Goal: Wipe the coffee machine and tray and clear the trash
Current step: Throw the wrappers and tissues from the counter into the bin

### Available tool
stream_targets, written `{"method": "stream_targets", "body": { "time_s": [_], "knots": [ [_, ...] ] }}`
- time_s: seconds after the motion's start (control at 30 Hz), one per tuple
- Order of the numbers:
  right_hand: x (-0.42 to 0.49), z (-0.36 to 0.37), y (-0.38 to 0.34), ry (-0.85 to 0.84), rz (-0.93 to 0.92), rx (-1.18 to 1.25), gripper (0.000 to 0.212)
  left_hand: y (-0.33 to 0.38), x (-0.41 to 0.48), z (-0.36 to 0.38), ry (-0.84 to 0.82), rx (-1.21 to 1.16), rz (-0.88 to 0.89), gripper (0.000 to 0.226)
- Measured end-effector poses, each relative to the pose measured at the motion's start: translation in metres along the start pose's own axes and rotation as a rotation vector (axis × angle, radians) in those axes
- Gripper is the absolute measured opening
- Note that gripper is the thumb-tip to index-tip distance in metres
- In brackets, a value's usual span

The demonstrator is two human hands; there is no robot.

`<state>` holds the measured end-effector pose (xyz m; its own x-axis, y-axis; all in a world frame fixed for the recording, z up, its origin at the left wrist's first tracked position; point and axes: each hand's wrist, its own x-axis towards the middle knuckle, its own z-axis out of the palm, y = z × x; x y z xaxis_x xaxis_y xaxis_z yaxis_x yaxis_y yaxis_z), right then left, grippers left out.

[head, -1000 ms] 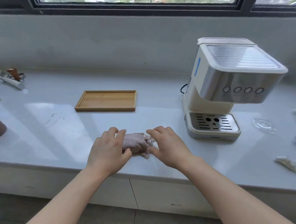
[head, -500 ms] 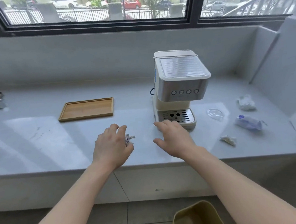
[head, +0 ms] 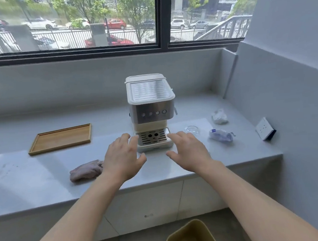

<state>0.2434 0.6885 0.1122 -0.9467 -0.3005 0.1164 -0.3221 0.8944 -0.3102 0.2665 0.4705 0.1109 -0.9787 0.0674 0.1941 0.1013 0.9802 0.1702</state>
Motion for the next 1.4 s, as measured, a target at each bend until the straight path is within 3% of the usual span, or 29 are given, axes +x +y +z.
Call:
{"method": "stream_targets", "body": {
  "time_s": [0.2, 0.53, 0.9, 1.17, 1.4],
  "knots": [
    [-0.025, -0.031, 0.040, 0.026, 0.057, -0.012, 0.054, 0.056, 0.017, -0.013, 0.072, -0.007, 0.106, 0.048],
    [-0.038, -0.038, 0.096, 0.037, 0.220, -0.007, 0.049, 0.100, 0.048, 0.012, 0.027, -0.039, 0.196, 0.046],
    [-0.028, -0.006, 0.173, -0.072, 0.445, -0.001, 0.051, 0.119, 0.086, 0.089, -0.238, -0.227, 0.200, 0.053],
    [0.030, -0.002, 0.254, -0.030, 0.434, -0.081, 0.034, 0.184, 0.119, 0.153, -0.321, -0.169, 0.232, 0.049],
    [0.087, 0.020, 0.325, -0.195, 0.341, -0.192, 0.039, 0.220, 0.141, 0.207, -0.419, -0.119, 0.104, 0.058]
  ]
}}
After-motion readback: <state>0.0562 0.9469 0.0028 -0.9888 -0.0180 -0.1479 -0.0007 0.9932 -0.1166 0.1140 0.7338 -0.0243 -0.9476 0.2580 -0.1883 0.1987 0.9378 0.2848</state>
